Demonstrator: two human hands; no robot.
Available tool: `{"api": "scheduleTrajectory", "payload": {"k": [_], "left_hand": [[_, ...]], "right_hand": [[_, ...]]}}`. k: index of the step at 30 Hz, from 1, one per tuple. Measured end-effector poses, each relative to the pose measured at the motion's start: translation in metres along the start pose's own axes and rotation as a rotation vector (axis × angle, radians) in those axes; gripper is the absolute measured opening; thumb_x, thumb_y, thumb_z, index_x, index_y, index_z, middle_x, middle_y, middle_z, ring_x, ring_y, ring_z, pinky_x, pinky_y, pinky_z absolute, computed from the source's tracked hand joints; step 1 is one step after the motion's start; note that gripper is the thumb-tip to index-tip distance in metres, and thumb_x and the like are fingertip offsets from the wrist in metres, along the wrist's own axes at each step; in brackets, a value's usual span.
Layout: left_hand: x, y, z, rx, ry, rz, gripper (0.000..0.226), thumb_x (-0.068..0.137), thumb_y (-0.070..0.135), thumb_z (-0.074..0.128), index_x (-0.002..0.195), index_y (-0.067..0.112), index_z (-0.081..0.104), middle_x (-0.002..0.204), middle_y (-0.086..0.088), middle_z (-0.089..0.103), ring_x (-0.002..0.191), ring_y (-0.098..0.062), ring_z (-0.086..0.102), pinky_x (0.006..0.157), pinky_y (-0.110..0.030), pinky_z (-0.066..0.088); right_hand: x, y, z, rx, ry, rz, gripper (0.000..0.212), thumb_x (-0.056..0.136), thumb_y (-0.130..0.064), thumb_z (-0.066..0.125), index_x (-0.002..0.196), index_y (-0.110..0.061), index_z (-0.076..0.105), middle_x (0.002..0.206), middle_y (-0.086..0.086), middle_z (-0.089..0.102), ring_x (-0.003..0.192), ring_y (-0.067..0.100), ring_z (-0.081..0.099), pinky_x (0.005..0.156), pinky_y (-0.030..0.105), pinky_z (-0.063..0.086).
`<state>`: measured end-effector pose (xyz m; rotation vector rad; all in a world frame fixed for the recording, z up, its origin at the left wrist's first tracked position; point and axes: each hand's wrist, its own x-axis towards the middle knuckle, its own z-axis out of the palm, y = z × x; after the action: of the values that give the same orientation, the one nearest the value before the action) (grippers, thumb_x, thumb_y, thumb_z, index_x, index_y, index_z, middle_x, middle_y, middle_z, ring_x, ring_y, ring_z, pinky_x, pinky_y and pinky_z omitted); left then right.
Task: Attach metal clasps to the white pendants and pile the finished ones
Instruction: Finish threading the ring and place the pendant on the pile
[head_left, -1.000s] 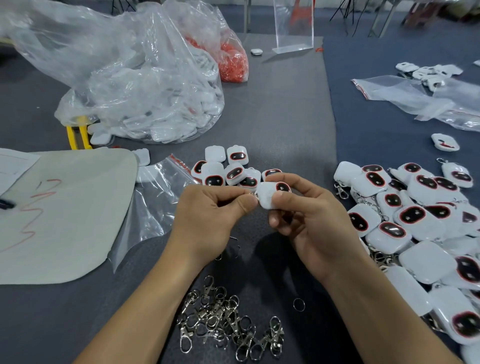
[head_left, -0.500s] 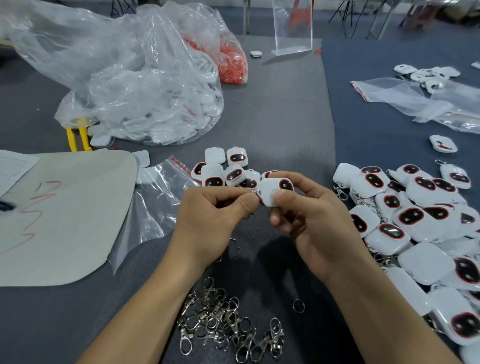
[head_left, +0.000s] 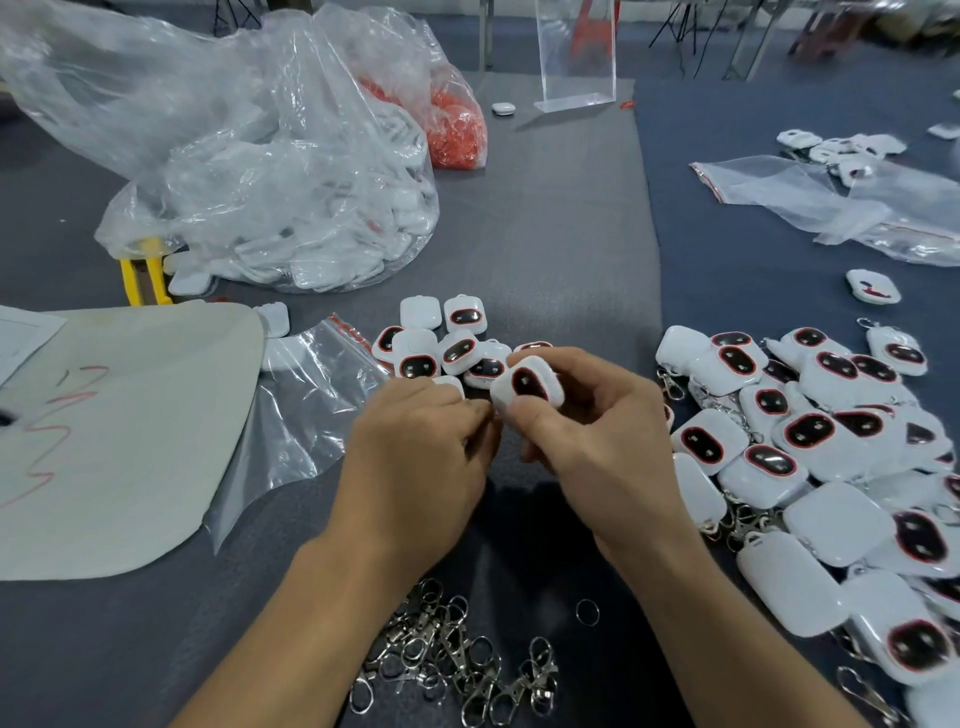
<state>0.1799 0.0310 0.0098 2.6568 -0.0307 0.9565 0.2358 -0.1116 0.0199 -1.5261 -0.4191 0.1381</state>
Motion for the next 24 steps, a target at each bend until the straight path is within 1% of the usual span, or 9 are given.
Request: {"api": "scheduleTrajectory", "payload": {"k": [4,6,9,11,15,18,20,22,24], "left_hand": [[0.002,0.002,0.001,-0.416,-0.005,-0.275,0.005,0.082,0.026,0.073,0.081,0.029,0.078,0.067,0.013,0.067,0.067,-0.011,0.062,0.064,-0.025,0.047],[0.006,0.004,0.0,-0.648,-0.06,-0.418,0.012,0.08,0.028,0.077,0.084,0.039,0.08,0.075,0.019,0.074,0.07,-0.005,0.069,0.065,-0.022,0.053],[0.008,0.006,0.0,-0.787,-0.125,-0.471,0.017,0.079,0.025,0.079,0.083,0.041,0.08,0.075,0.014,0.076,0.069,0.001,0.068,0.063,-0.018,0.052],[0.008,0.007,0.0,-0.804,-0.123,-0.487,0.014,0.078,0.025,0.077,0.081,0.038,0.081,0.073,0.003,0.076,0.068,-0.003,0.065,0.06,-0.029,0.053],[0.005,0.007,-0.002,-0.652,-0.12,-0.45,0.009,0.078,0.026,0.073,0.075,0.027,0.081,0.062,0.001,0.068,0.06,-0.009,0.059,0.057,-0.033,0.046],[0.002,0.009,-0.003,-0.189,-0.164,-0.221,0.018,0.078,0.021,0.063,0.065,0.013,0.072,0.057,0.001,0.057,0.058,-0.019,0.052,0.058,-0.035,0.041],[-0.001,0.009,-0.003,-0.049,-0.145,-0.086,0.022,0.076,0.018,0.05,0.056,0.014,0.059,0.055,0.002,0.048,0.055,-0.02,0.042,0.058,-0.034,0.037],[-0.004,0.006,-0.002,-0.029,-0.111,-0.083,0.022,0.077,0.02,0.052,0.058,0.015,0.059,0.056,0.005,0.045,0.056,-0.019,0.04,0.06,-0.034,0.039],[-0.004,0.006,0.0,-0.027,-0.089,-0.141,0.013,0.078,0.02,0.066,0.067,0.015,0.07,0.06,0.004,0.056,0.06,-0.022,0.051,0.066,-0.037,0.044]], "right_hand": [[0.004,-0.002,-0.004,0.277,0.097,0.185,0.023,0.091,0.003,0.066,0.106,-0.013,0.071,0.066,0.009,0.067,0.047,0.015,0.056,0.04,0.022,0.04],[0.005,-0.002,-0.006,0.37,0.096,0.248,0.021,0.094,0.004,0.062,0.108,-0.012,0.066,0.067,0.008,0.067,0.046,0.016,0.055,0.039,0.023,0.039],[0.007,-0.003,-0.006,0.426,0.078,0.292,0.019,0.094,0.003,0.061,0.104,-0.012,0.066,0.068,0.008,0.066,0.045,0.016,0.053,0.039,0.023,0.038],[0.006,-0.003,-0.007,0.417,0.061,0.287,0.016,0.095,0.001,0.061,0.102,-0.012,0.067,0.067,0.008,0.065,0.046,0.016,0.053,0.04,0.023,0.038],[0.004,-0.001,-0.006,0.311,0.052,0.208,0.016,0.093,0.001,0.065,0.103,-0.011,0.067,0.061,0.007,0.062,0.047,0.016,0.053,0.042,0.022,0.039],[-0.005,0.002,0.0,-0.168,0.057,-0.061,0.027,0.086,-0.005,0.075,0.102,-0.025,0.065,0.065,-0.004,0.066,0.049,0.007,0.055,0.048,0.019,0.042],[-0.012,0.003,0.009,-0.406,0.012,-0.184,0.033,0.084,-0.013,0.078,0.104,-0.033,0.061,0.07,-0.01,0.066,0.057,0.009,0.062,0.054,0.018,0.047],[-0.013,0.003,0.011,-0.38,0.015,-0.188,0.032,0.085,-0.015,0.078,0.104,-0.033,0.06,0.069,-0.012,0.065,0.058,0.007,0.062,0.054,0.013,0.044],[-0.008,0.003,0.007,-0.313,0.061,-0.152,0.027,0.086,-0.013,0.076,0.101,-0.031,0.063,0.065,-0.012,0.063,0.051,0.004,0.056,0.052,0.009,0.039]]}}
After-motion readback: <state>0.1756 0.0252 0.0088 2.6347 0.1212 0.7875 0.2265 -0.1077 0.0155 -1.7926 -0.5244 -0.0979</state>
